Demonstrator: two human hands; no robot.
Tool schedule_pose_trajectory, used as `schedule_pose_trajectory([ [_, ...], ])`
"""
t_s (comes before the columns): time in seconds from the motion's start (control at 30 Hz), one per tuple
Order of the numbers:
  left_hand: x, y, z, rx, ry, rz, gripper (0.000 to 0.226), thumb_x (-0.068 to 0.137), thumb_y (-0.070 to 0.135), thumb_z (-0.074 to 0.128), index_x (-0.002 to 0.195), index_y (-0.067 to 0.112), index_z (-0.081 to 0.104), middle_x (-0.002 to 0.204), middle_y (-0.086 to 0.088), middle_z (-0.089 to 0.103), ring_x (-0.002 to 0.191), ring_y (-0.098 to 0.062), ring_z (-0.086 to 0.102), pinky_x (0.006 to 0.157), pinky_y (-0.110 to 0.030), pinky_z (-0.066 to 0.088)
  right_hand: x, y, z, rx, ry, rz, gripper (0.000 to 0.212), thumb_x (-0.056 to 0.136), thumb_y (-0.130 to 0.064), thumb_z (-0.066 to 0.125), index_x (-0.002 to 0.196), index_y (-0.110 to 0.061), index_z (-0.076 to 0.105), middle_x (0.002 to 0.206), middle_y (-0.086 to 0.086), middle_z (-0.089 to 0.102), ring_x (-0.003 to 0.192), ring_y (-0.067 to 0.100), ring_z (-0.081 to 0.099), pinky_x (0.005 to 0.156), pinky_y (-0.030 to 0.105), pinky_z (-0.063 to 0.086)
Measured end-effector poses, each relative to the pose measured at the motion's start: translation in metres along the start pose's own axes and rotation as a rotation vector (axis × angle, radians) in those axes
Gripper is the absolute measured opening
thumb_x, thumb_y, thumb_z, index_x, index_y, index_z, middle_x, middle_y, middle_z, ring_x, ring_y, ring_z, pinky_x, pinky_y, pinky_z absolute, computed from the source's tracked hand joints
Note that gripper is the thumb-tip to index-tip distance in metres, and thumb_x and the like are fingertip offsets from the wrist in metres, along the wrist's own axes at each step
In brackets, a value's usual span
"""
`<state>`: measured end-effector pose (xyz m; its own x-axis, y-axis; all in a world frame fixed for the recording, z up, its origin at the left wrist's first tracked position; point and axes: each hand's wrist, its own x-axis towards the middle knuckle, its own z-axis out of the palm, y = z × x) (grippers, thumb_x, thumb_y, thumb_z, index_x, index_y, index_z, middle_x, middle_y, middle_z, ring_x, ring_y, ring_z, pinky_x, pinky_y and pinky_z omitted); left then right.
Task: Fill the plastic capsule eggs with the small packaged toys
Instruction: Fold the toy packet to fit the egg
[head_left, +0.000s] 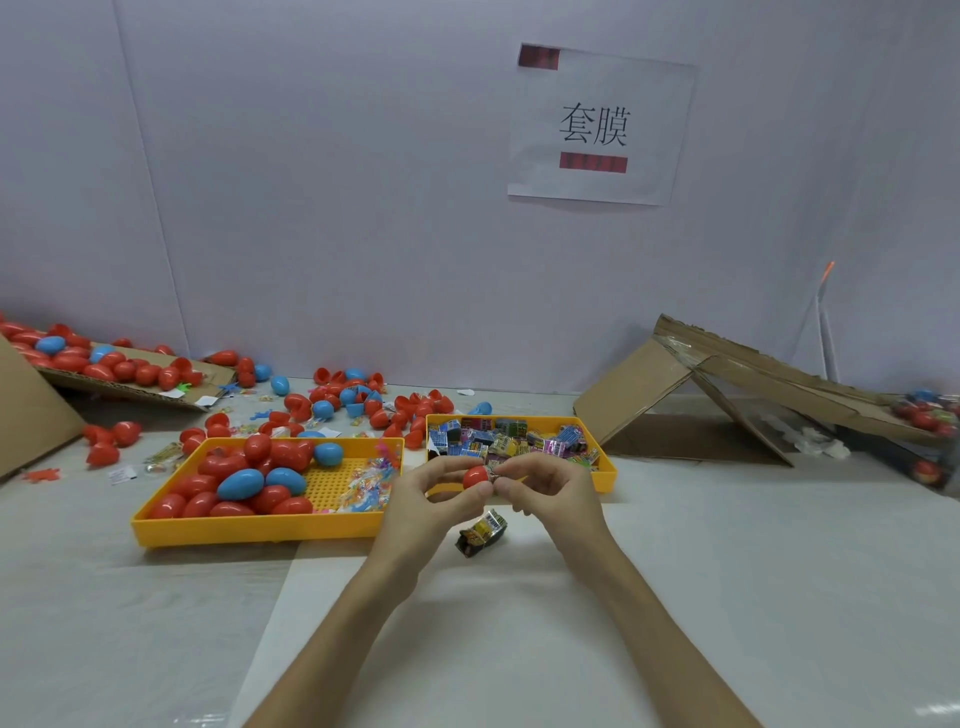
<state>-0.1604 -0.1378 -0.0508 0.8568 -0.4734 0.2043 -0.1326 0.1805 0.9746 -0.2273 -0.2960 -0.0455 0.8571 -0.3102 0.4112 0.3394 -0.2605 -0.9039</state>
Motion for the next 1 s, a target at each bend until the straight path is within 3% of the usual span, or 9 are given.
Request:
schedule_pose_trajectory([
  [0.13,-0.0001,0.0001,-0.0011,0.015,-0.004,-0.005,0.025,0.086,0.011,0.078,0.106,0.026,0.074,0.092,0.012,0.076,0.089,-0.018,0.075,0.071,-0.021,0.058,-0.0001,-0.0015,0.001,-0.002,0.017,0.005,0.02,0.085,-0.008,0.078,0.081,-0.028,0.079,0.082,-0.005,0.074,0.066,0.009,0.062,0.059,0.017,0.048],
  [0.4,-0.0007,0.0006,-0.001,0.011,0.011,0.01,0.026,0.085,0.009,0.079,0.101,0.028,0.075,0.092,0.007,0.076,0.087,-0.02,0.075,0.07,-0.022,0.058,0.0002,-0.0027,0.0022,-0.025,0.034,0.004,0.026,0.085,-0.011,0.078,0.077,-0.035,0.078,0.079,-0.008,0.073,0.065,0.009,0.059,0.058,0.016,0.046],
  [0.8,-0.0005,0.0003,-0.001,0.084,0.029,0.045,0.026,0.085,0.008,0.079,0.1,0.029,0.073,0.098,0.0,0.075,0.084,-0.014,0.074,0.068,-0.022,0.058,0.0001,-0.0008,0.0027,-0.04,0.032,0.001,0.013,0.083,-0.012,0.08,0.082,-0.025,0.079,0.081,-0.009,0.072,0.066,0.01,0.057,0.058,0.018,0.046],
  [1.0,-0.0011,0.0007,-0.001,0.053,0.006,0.039,0.026,0.086,0.009,0.079,0.101,0.03,0.075,0.095,0.004,0.075,0.084,-0.015,0.075,0.068,-0.022,0.059,0.0004,-0.0009,0.0033,-0.055,0.027,-0.006,0.021,0.085,-0.011,0.079,0.08,-0.031,0.078,0.083,-0.007,0.073,0.065,0.009,0.058,0.059,0.018,0.047],
])
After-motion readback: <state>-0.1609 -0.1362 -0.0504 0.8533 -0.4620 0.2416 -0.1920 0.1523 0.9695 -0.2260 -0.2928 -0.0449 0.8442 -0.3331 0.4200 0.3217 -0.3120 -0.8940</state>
